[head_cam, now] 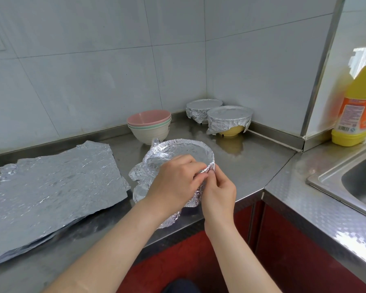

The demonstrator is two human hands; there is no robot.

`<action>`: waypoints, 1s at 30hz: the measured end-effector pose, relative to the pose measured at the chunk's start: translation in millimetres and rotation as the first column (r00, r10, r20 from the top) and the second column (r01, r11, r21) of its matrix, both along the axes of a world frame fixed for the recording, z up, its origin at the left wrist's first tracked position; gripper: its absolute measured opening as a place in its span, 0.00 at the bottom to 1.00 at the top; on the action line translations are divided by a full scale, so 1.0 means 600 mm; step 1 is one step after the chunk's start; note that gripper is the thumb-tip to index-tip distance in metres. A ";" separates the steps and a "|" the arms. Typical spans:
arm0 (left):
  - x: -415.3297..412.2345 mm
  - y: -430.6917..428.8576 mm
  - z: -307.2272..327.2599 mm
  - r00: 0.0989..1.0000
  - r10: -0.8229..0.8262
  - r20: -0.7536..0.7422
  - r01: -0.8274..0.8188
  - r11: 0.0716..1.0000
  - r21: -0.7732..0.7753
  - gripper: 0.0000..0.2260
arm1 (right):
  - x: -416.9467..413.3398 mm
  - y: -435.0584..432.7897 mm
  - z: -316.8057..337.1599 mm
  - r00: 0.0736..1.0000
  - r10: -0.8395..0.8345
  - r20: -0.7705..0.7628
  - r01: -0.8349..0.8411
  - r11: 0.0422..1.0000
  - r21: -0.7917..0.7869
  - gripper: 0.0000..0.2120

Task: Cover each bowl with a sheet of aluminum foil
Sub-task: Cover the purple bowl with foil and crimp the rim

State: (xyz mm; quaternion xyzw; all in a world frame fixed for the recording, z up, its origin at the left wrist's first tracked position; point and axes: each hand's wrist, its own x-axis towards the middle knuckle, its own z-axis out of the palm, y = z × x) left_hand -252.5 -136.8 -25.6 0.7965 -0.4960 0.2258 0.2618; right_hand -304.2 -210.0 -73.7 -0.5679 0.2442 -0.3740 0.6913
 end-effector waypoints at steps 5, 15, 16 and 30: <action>-0.004 -0.015 0.004 0.996 0.064 -0.066 -0.066 0.997 -0.029 0.11 | -0.017 0.004 -0.002 0.998 0.063 0.004 -0.063 0.995 -0.074 0.17; -0.006 -0.017 0.014 0.989 0.045 -0.142 -0.044 0.999 0.014 0.09 | -0.008 0.010 -0.010 0.990 0.144 -0.006 -0.144 0.987 -0.076 0.22; -0.006 -0.017 0.016 0.988 0.048 -0.144 -0.046 0.999 0.022 0.09 | -0.006 0.010 -0.010 0.986 0.163 -0.014 -0.164 0.984 -0.067 0.22; 0.032 0.092 -0.006 0.985 0.020 -0.171 0.006 0.989 0.147 0.22 | 0.011 -0.023 0.072 0.976 0.121 -0.179 -0.131 0.990 -0.047 0.26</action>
